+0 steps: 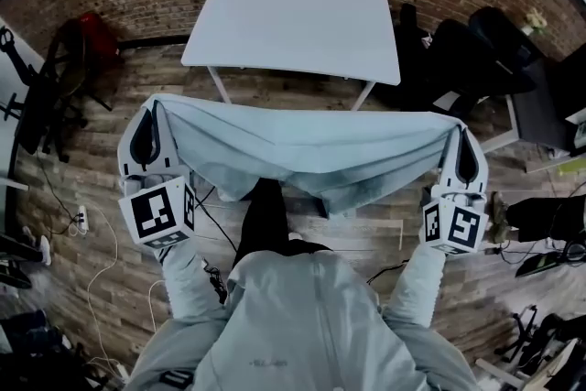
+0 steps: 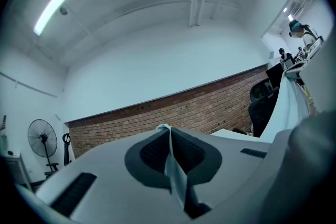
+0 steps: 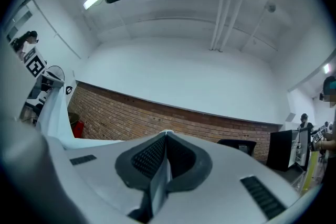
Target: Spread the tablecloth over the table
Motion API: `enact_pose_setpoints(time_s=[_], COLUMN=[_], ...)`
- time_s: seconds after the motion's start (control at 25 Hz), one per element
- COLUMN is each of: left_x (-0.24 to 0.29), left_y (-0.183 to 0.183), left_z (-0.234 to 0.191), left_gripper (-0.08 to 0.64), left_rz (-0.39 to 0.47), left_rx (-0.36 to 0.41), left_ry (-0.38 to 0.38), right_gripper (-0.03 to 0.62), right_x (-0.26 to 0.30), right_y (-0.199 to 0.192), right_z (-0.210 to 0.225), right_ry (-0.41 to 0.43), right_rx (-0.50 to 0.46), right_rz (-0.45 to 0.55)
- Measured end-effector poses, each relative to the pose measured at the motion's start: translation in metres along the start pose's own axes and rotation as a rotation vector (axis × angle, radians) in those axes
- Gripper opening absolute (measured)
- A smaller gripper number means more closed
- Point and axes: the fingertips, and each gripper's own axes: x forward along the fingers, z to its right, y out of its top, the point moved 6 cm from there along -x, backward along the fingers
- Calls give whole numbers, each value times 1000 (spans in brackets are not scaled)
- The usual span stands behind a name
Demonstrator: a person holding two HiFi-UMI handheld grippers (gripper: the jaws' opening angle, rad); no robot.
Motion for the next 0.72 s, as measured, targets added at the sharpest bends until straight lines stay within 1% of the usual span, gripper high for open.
enact_pose_setpoints(time_s=[0.2, 0.44, 0.56, 0.72], left_x=[41, 116, 158, 209], left_y=[-4, -14, -22, -30], left_z=[-8, -25, -33, -50], left_gripper=[25, 25, 25, 25], left_rz=[2, -6, -23, -32], left_rx=[-2, 1, 1, -3], left_ry=[-7, -18, -39, -42], right_gripper=[21, 21, 21, 21], right_x=[35, 100, 131, 173], right_y=[-4, -7, -11, -14], right_z=[-6, -21, -27, -33], right_ry=[-11, -35, -66, -110], right_rx=[0, -16, -18, -32], right_rz=[-9, -25, -46, -63])
